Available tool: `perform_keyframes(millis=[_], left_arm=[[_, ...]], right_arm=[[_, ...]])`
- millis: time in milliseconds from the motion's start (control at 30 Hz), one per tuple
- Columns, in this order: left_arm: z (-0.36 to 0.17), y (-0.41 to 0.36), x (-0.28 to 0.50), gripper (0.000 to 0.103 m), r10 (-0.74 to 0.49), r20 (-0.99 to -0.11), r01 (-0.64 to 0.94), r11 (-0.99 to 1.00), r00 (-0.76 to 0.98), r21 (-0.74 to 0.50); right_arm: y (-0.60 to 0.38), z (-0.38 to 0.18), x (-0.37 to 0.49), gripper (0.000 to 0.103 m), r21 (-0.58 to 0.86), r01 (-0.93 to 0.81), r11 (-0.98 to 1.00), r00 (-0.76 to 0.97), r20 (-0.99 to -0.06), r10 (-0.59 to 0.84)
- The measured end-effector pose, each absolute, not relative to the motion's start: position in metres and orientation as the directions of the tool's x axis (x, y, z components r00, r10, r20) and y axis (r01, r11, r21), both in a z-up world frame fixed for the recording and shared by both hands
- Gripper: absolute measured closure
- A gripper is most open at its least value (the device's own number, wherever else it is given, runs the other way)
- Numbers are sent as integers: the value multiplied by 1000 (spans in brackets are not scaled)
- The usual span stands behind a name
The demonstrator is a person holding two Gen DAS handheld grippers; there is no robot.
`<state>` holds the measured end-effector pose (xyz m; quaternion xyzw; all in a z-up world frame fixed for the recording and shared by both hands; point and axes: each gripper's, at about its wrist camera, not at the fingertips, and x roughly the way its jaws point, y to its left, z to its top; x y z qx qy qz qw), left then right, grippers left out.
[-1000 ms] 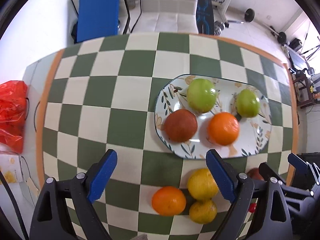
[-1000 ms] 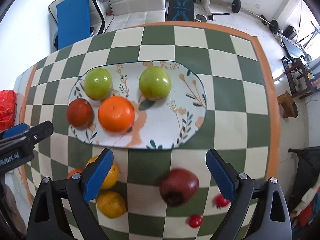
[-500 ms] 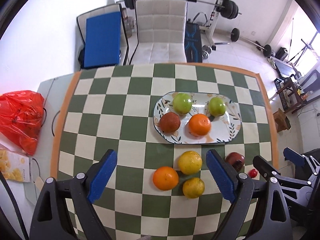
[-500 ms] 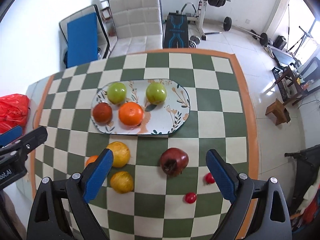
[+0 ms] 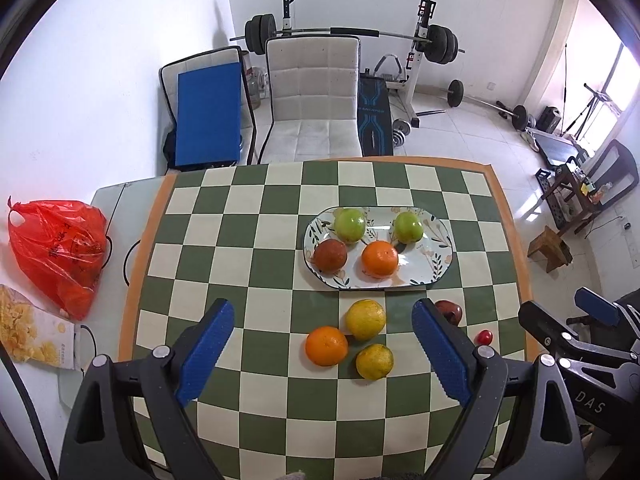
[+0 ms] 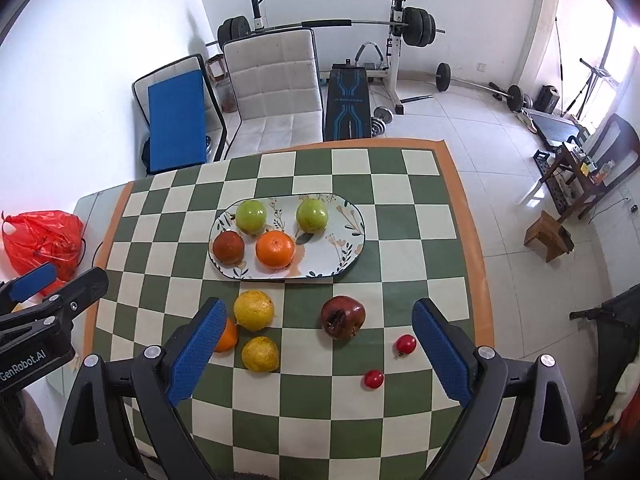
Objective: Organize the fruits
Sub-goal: 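Grasp the yellow lemon with the right tool while the left tool grasps an orange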
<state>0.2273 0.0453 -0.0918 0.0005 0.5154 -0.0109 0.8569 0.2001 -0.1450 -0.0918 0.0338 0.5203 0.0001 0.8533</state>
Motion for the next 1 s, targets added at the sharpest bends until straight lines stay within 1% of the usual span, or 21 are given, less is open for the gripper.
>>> perform_keyframes(millis=[100,267,400,433,467,500,600,633,767,867,933,967,1000], left_arm=[[-92,45,224,12,-31,-887,17,1000,461,-26],[-95,42,224,12,-23,-887,20,1000,462,-15],[-103,41,229,11,-17,-892,16,1000,453,-11],[-107,41,231,4,-9,-896,16,1000,445,-2],[-115,42,235,1,7,-902,12,1000,433,14],[-120,43,237,1,22,-905,7,1000,425,27],[-149,52,245,1,84,-923,-23,996,374,81],[-161,56,247,1,102,-931,-34,995,351,96],[-207,76,252,1,147,-960,-83,988,240,131],[-241,93,252,1,165,-976,-122,981,143,149],[-255,100,252,1,163,-981,-140,979,102,148],[-262,103,252,1,161,-984,-149,978,81,148],[-269,105,253,1,155,-986,-155,977,64,143]], right_arm=[[-148,-88,194,7,68,44,997,466,-884,40],[-151,-86,192,7,89,55,995,469,-881,53],[-154,-95,197,7,120,63,991,459,-885,78],[-154,-100,199,7,131,63,989,451,-888,89],[-153,-105,201,7,143,59,988,443,-891,102],[-153,-114,203,7,159,57,986,431,-895,119],[-145,-156,214,7,226,43,973,348,-916,198],[-139,-178,219,7,257,39,966,303,-924,234],[-118,-256,233,7,318,42,947,144,-940,309],[-100,-313,238,9,342,58,938,38,-940,340],[-88,-345,241,14,337,59,940,-15,-941,338],[-85,-355,242,19,339,57,939,-34,-939,342],[-80,-369,243,29,336,53,940,-61,-939,339]])
